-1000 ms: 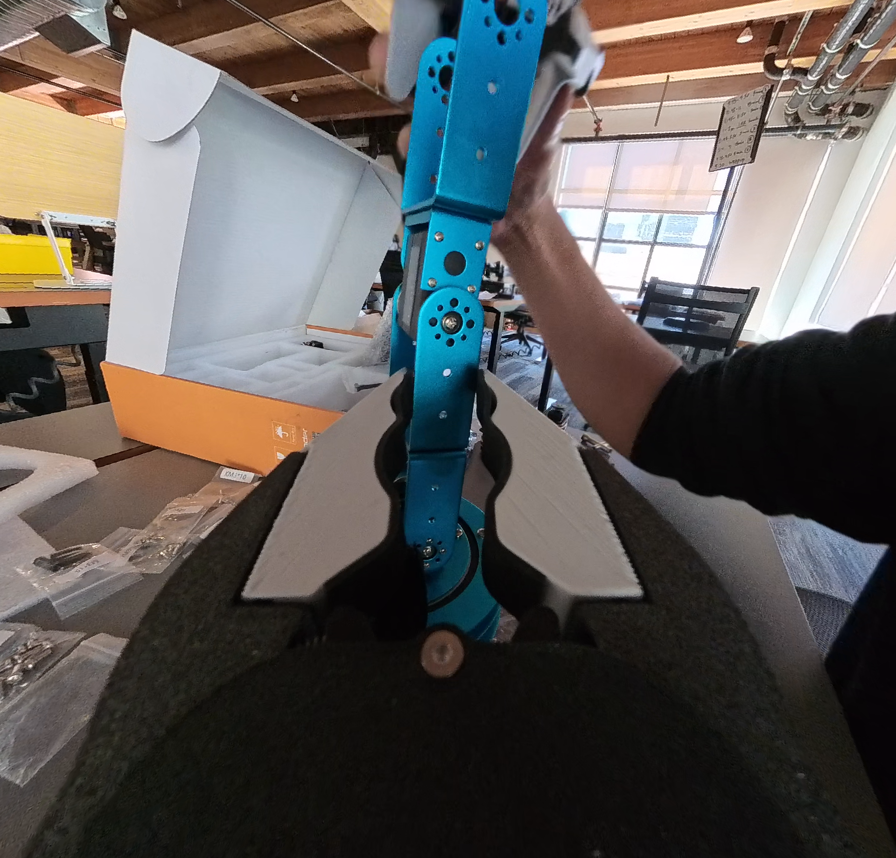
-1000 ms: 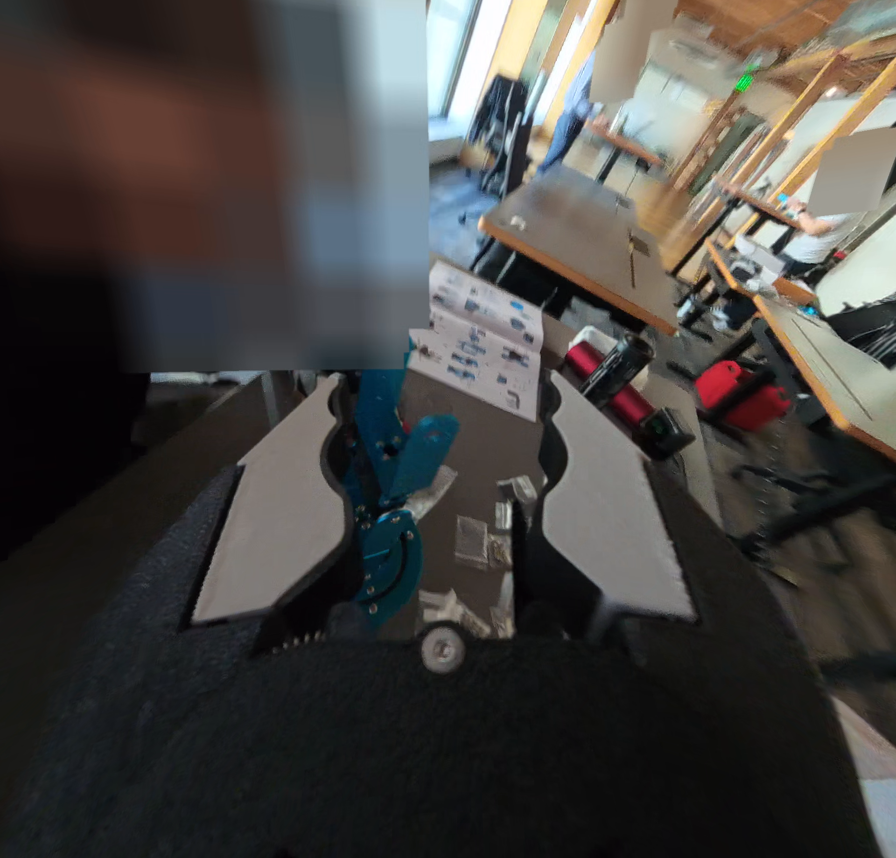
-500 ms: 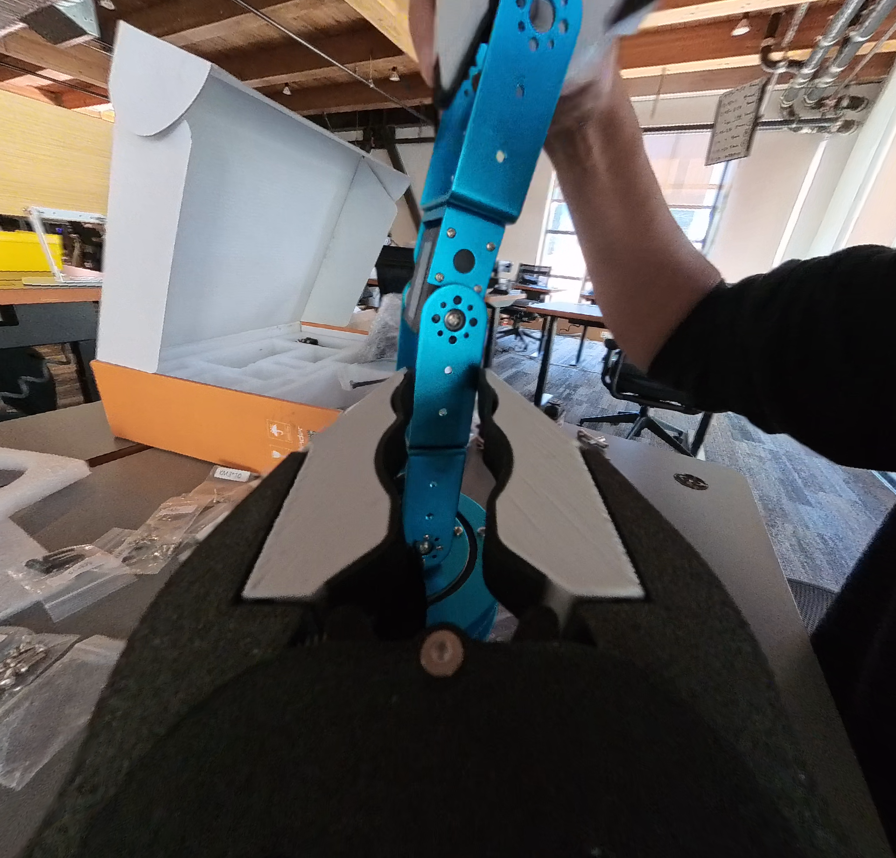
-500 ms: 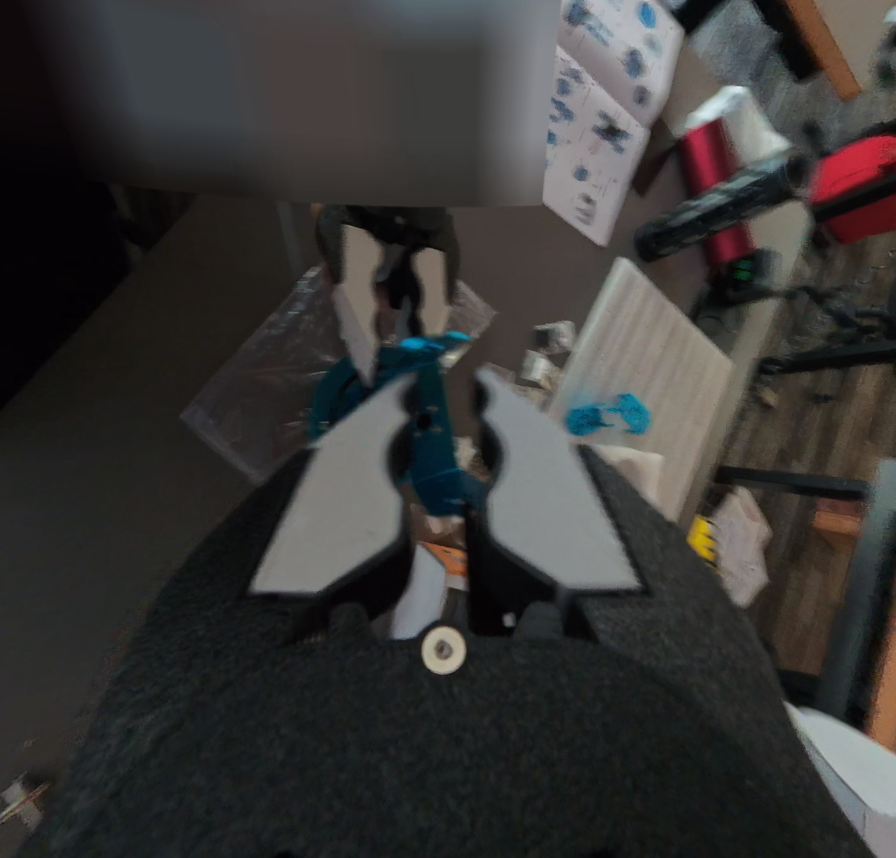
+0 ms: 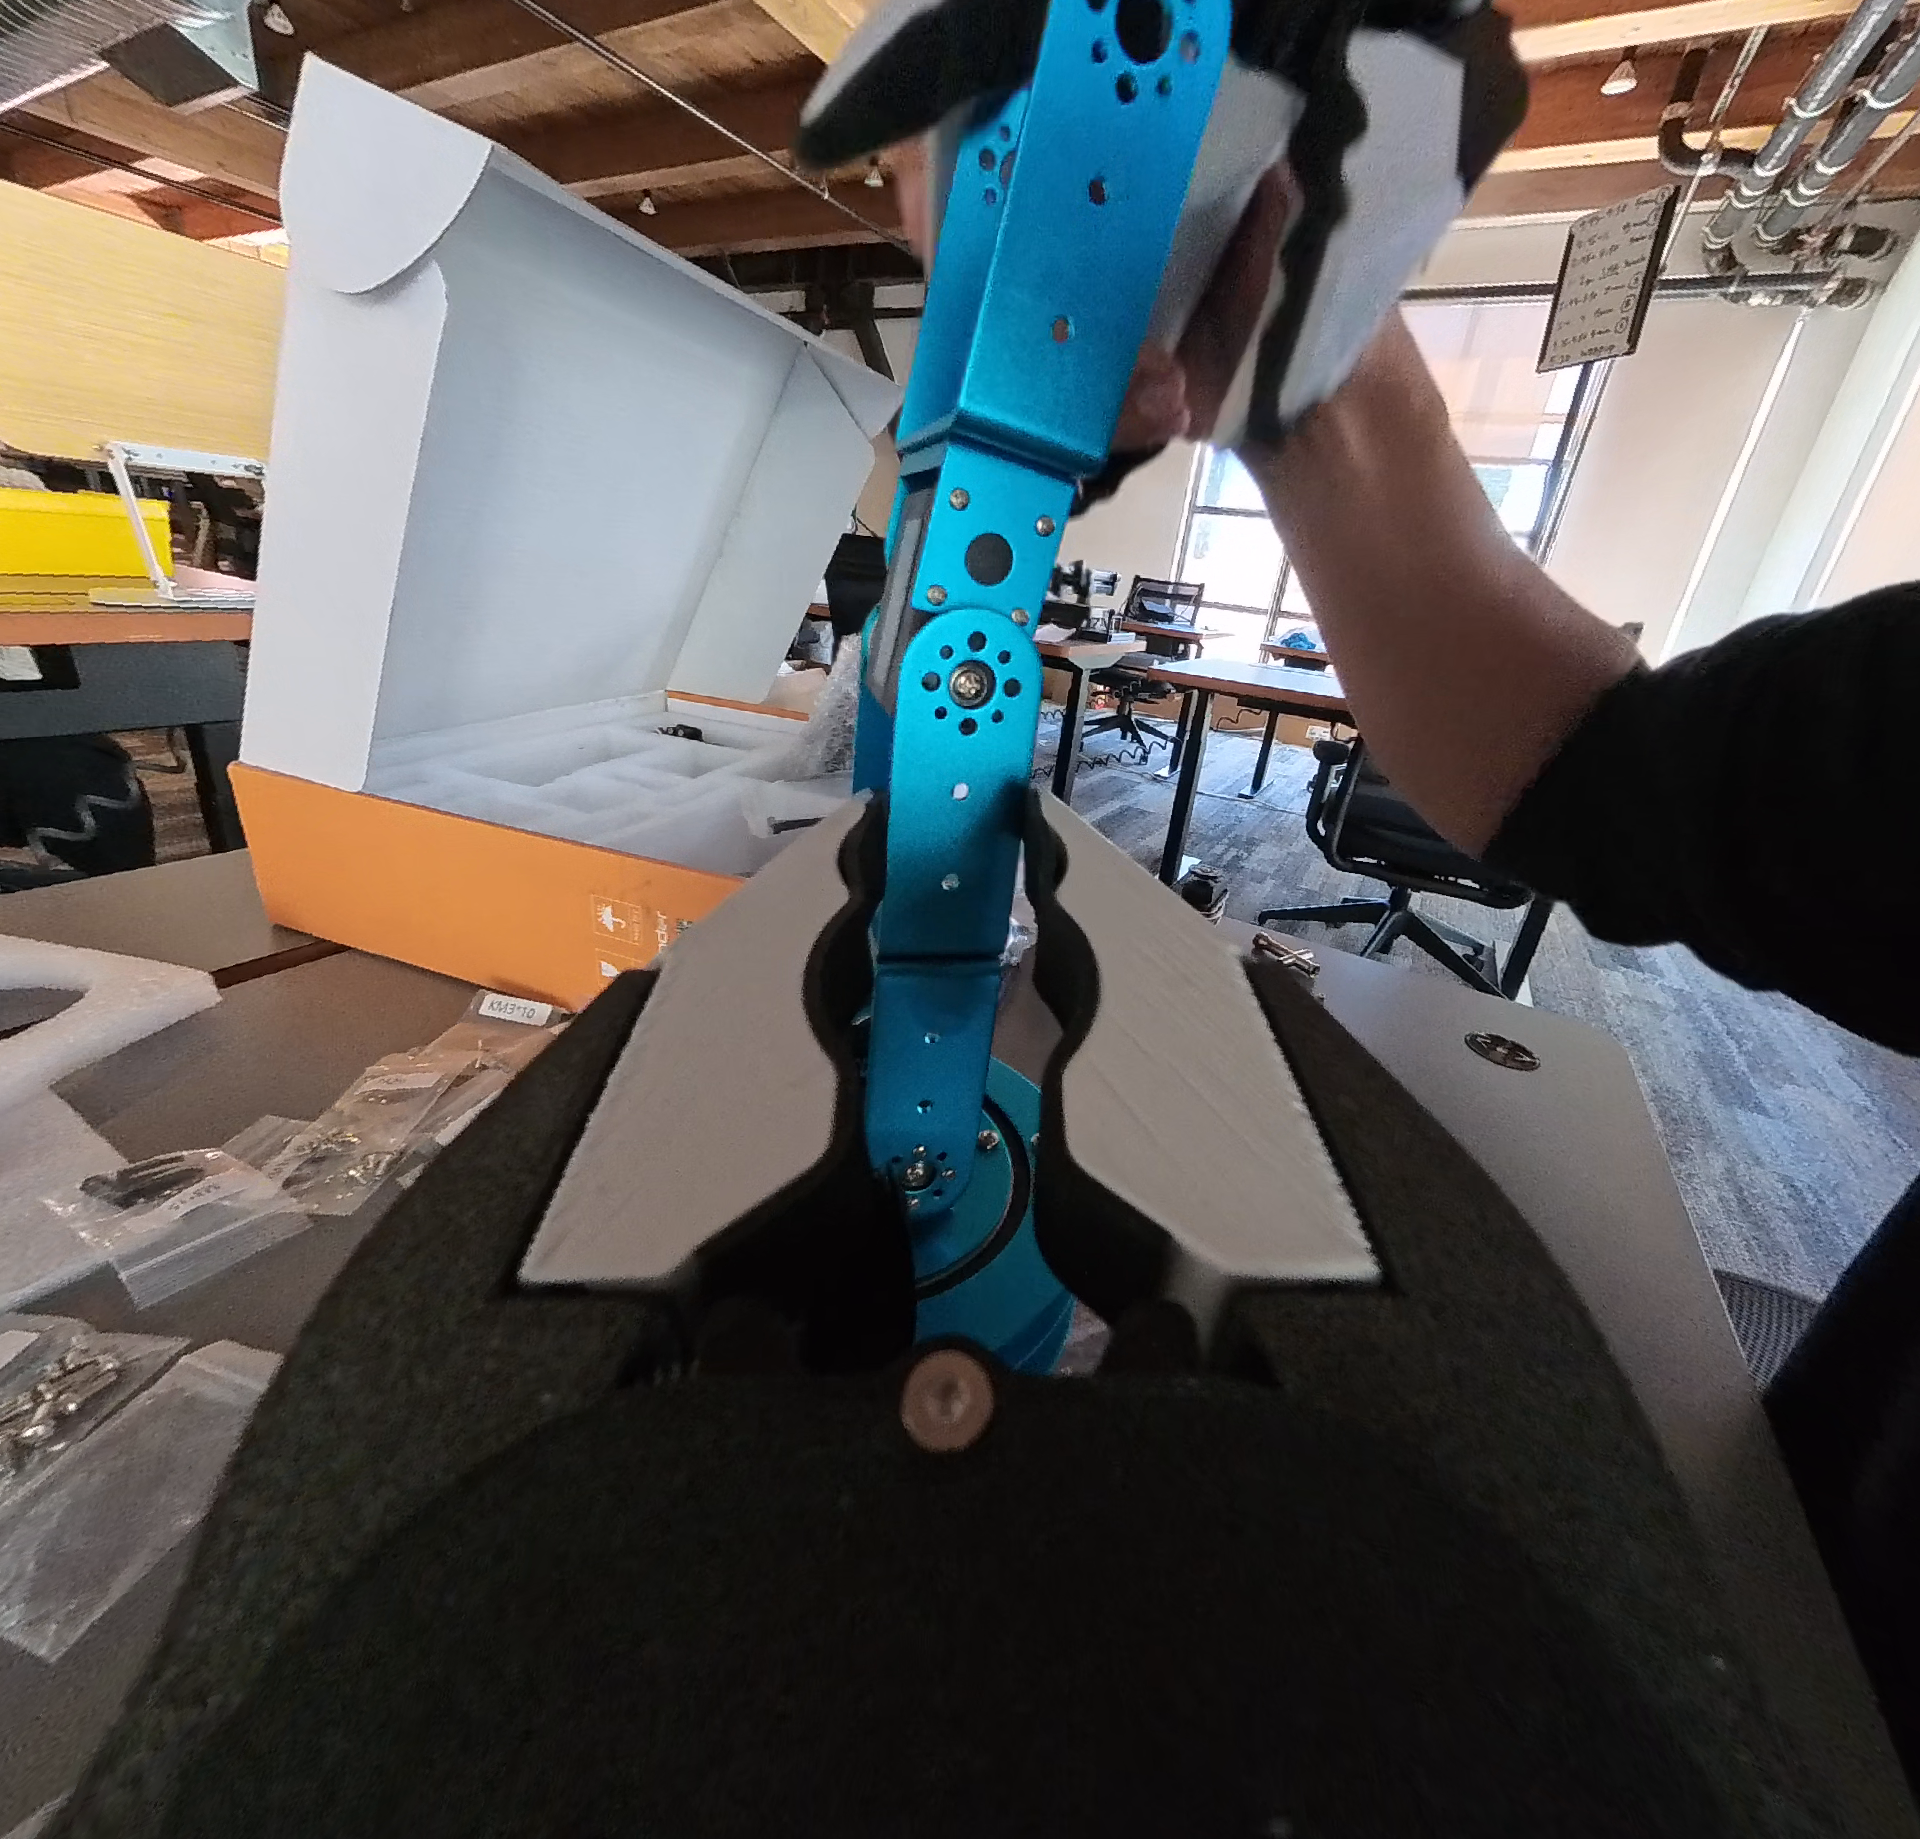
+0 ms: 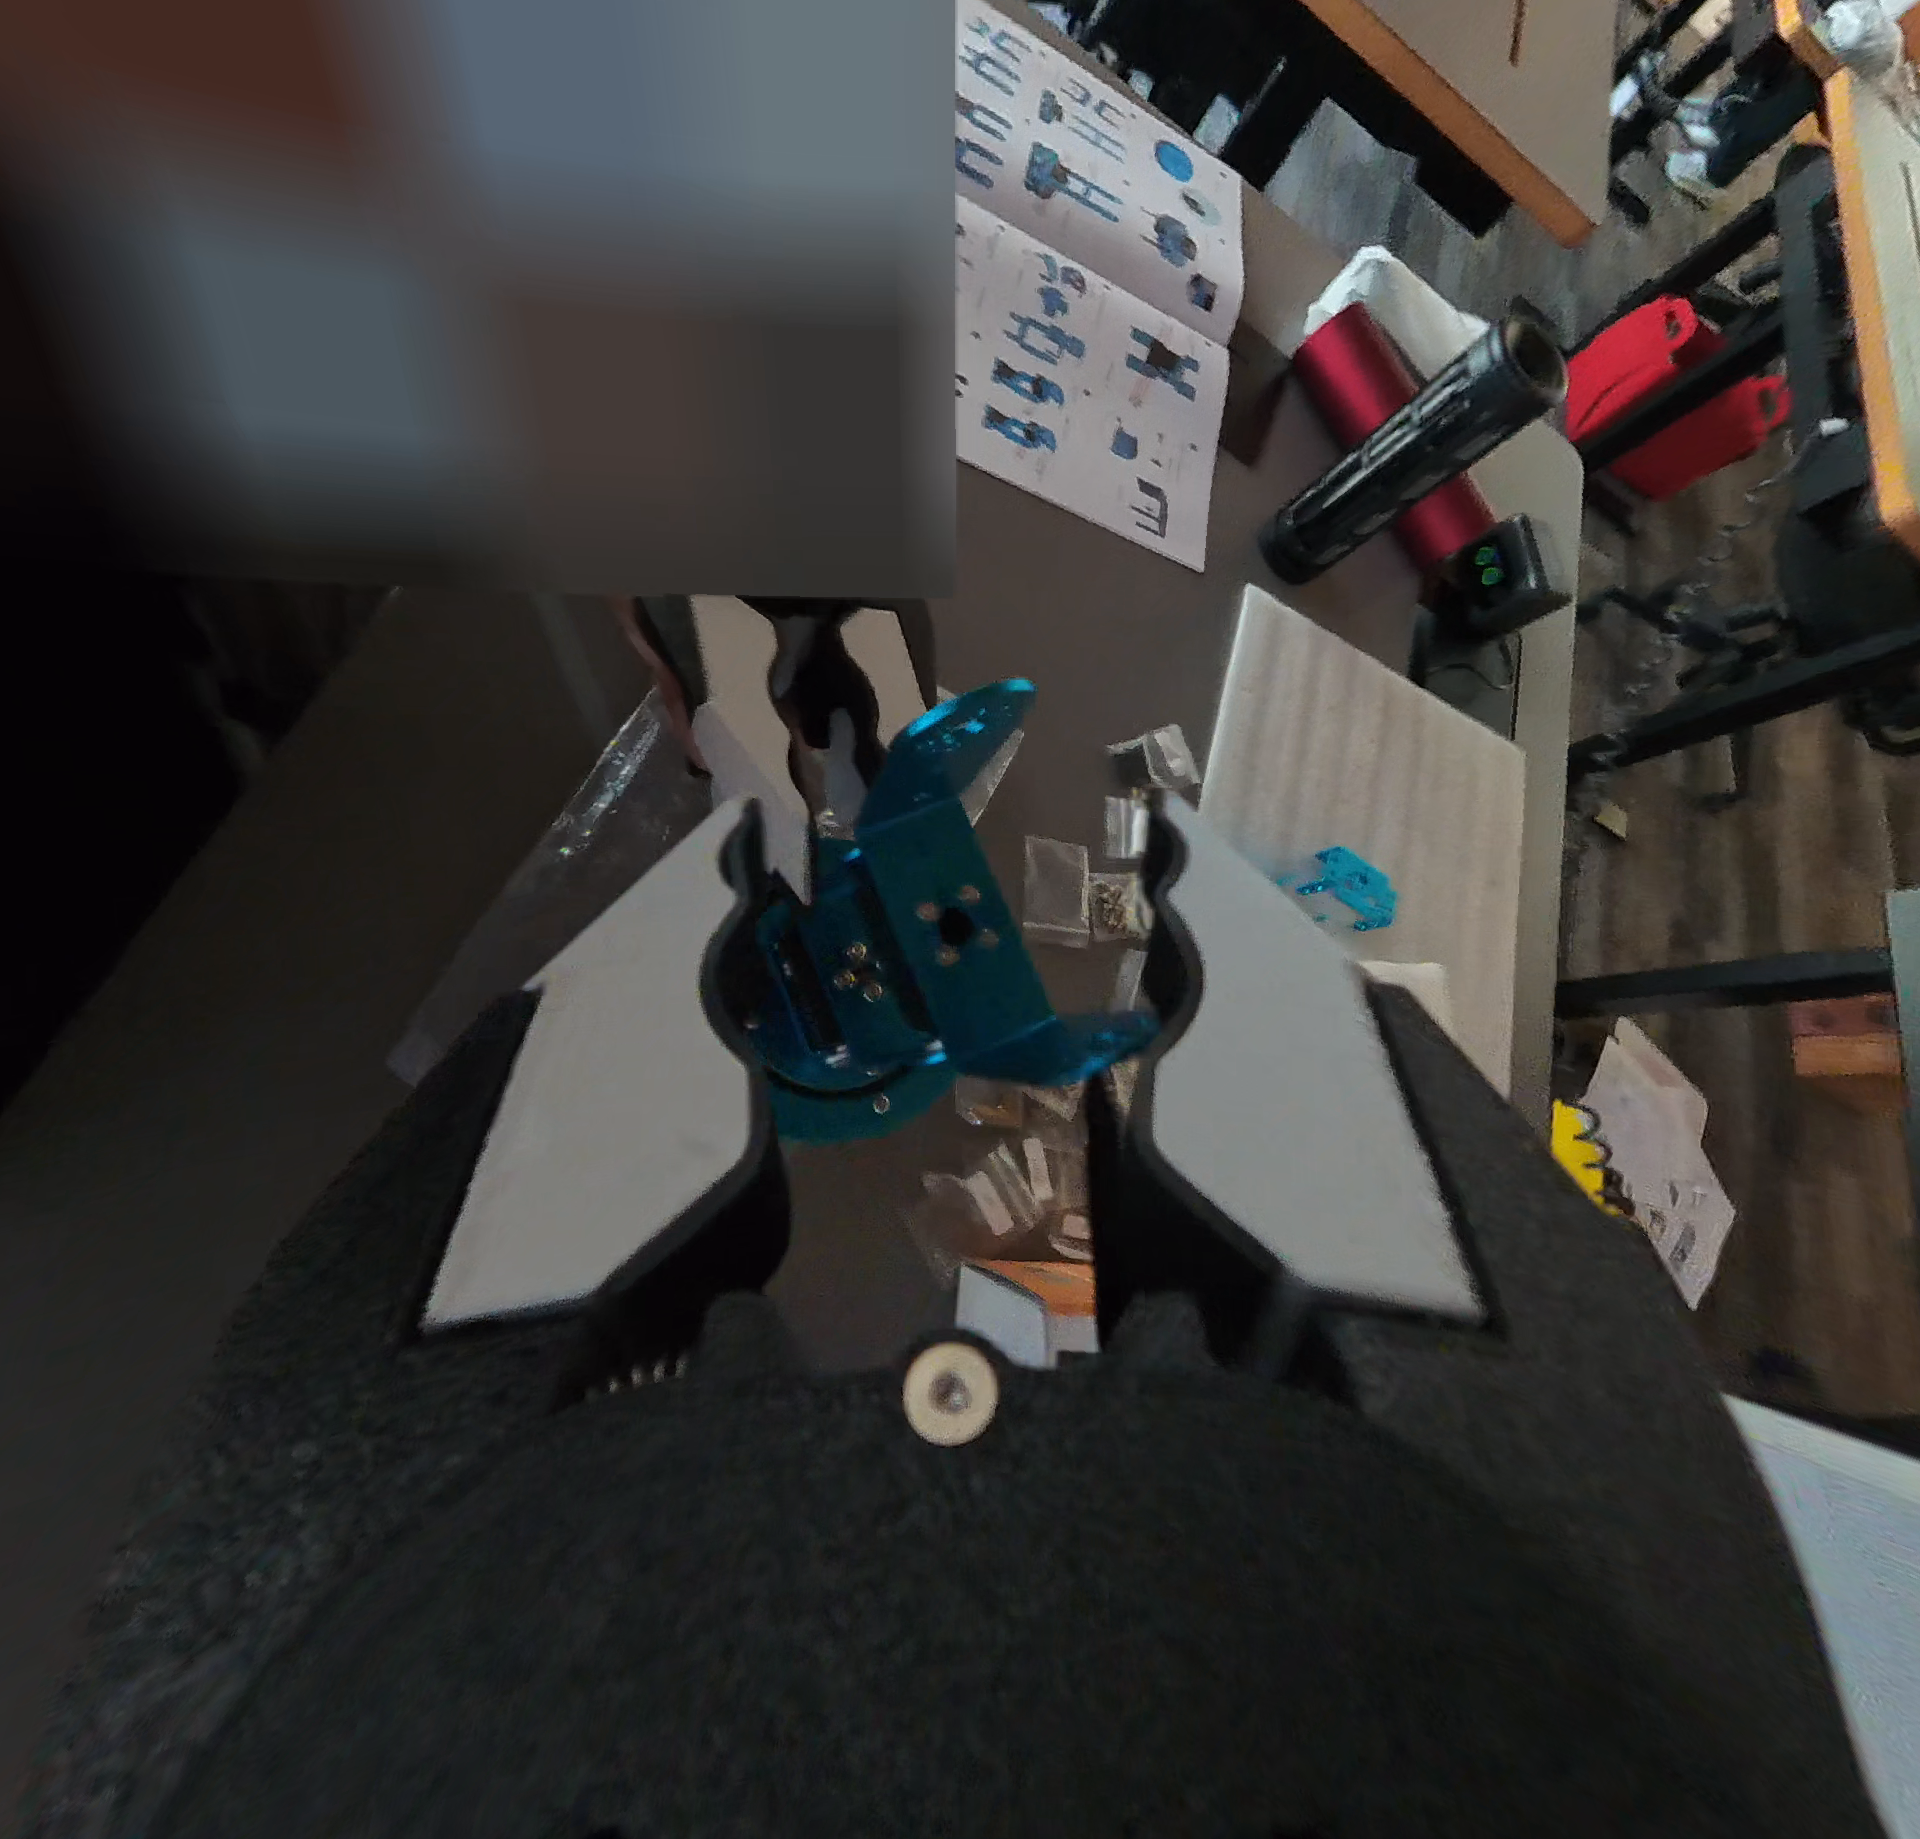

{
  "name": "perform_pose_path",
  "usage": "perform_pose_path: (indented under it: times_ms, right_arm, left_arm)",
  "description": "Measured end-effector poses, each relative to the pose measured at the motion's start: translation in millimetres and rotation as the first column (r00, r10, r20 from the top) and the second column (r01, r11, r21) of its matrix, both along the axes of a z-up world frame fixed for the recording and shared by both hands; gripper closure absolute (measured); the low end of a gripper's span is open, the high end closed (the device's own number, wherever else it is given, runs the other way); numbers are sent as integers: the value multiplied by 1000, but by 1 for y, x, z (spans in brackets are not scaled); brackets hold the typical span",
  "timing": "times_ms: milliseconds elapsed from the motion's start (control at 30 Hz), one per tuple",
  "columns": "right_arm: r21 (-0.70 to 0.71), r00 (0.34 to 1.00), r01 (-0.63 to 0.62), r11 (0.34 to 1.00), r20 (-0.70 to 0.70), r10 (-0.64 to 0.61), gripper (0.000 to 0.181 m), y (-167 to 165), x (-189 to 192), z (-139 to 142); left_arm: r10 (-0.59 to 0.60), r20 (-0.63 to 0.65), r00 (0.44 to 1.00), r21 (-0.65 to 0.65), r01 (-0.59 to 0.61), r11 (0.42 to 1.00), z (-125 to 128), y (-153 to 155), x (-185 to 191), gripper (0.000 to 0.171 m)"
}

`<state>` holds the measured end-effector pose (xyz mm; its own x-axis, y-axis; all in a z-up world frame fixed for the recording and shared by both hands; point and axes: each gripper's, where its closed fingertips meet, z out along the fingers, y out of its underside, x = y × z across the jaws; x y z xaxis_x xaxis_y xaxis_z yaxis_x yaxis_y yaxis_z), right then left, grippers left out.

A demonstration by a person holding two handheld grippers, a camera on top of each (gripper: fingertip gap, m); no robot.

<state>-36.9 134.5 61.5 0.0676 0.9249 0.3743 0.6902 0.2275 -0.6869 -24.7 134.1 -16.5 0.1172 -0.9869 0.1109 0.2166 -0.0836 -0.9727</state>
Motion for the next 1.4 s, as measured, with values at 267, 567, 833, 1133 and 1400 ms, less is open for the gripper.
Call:
perform_pose_path:
  times_ms: [267,567,833,1133,1400]
  right_arm:
    - [29,996,53,998,-77,-51,126,11,-8,4]
    - [-136,996,-42,990,-85,31,142,-1,-3,1]
    - [-254,969,-231,939,-147,198,157,-7,-4,1]
    - [-300,927,-364,882,-214,309,155,-9,-3,1]
    - [-323,921,-380,867,-221,321,157,-12,-2,0]
  left_arm:
    - [2,-5,1000,9,-2,1000,0,-1,0,146]
    - [-36,-3,999,-14,36,999,-1,-2,2,145]
    - [-33,-6,999,-4,33,999,-2,-1,2,145]
    - [-15,-21,1000,6,16,1000,-3,0,1,146]
    - [-29,-29,999,-3,29,1000,-3,-2,1,146]
